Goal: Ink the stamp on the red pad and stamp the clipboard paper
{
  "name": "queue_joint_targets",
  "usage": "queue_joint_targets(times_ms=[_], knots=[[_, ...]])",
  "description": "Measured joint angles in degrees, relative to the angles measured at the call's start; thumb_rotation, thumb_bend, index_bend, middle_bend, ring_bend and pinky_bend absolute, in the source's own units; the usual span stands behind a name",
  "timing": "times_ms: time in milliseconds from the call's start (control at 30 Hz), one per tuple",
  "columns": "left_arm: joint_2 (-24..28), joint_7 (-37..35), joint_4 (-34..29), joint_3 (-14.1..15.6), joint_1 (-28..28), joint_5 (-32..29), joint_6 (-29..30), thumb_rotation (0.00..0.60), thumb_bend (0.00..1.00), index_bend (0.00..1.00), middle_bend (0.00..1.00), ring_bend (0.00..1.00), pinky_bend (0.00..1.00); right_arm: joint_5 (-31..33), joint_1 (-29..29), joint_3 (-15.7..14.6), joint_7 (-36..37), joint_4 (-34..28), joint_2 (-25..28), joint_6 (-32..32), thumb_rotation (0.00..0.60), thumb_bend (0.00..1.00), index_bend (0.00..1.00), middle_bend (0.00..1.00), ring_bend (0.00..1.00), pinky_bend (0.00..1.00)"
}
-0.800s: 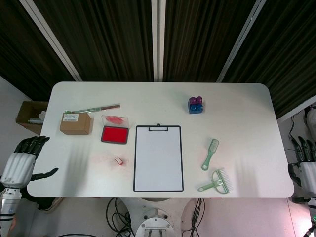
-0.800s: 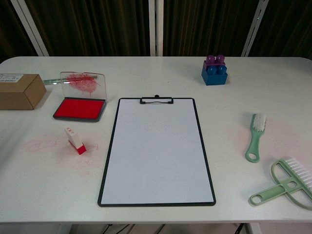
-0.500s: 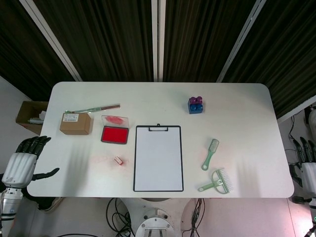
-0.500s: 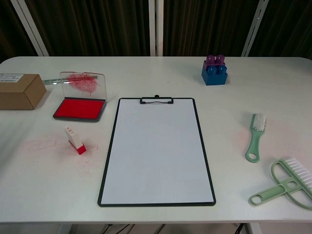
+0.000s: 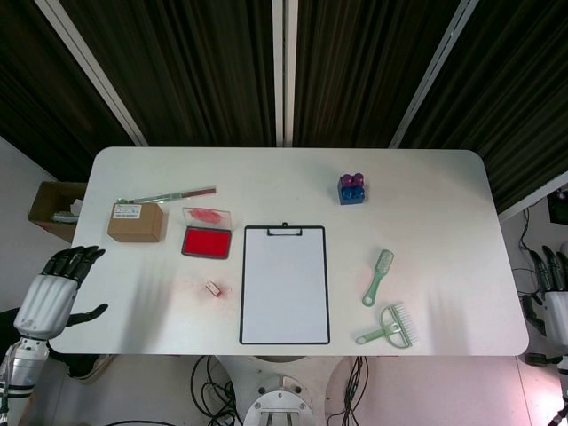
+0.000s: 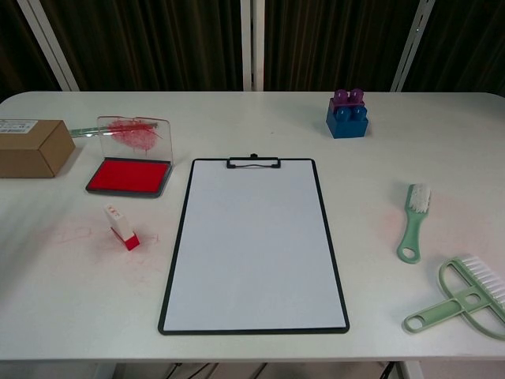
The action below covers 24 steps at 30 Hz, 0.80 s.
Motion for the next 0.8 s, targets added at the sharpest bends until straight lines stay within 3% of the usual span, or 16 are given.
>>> queue_joint_targets(times_ms=[133,200,267,367,567,800], knots=[[-0.01,1.2,-1.24,0.31,-0.85,3.37,0.18,0.6,0.05,0.18,0.17,0.21,0.41,0.33,-0.26,0.09,0.19,-0.19,0.54,-0.07,0.6,0.35,0.0,0.0,0.0,0.0],[-1.06,2.4,-0.92,0.35,-1.43,5.76,0.63,0.6,0.05,0.22,0.22,0.32,0.54,0.49,-0.34,0.11,0.24,-0.07,0.6,-0.19,0.6,0.35,0.0,0.0,0.0,0.0],[-2.63,2.97,-0.07,0.39,-2.09,7.86,0.9,0.6,0.05,0.26,0.28,0.55,0.77,0.62,-0.4,0.18,0.36,-0.06,0.64,-0.27,0.6,0.35,0.0,0.0,0.0,0.0],[-5.71,3.36,1.42,0.6,-3.96,10.31,0.17,0.6,0.06,0.27,0.31,0.78,0.95,0.66,-0.43,0.47,0.34,-0.43,0.96,0.06,0.6,0.36,0.0,0.0,0.0,0.0],[-9.13,5.63,3.01,0.67,-7.8,11.56,-5.41,0.6,0.07,0.3,0.33,0.91,1.0,0.55,-0.49,0.92,-0.44,-2.18,2.25,0.73,0.6,0.36,0.0,0.0,0.0,0.0],[-13.59,7.69,4.79,0.31,-12.24,10.8,-12.51,0.6,0.16,0.31,0.33,0.93,1.0,1.09,-0.45,0.77,-1.36,-2.96,2.39,-0.42,0.6,0.36,0.0,0.0,0.0,0.0]])
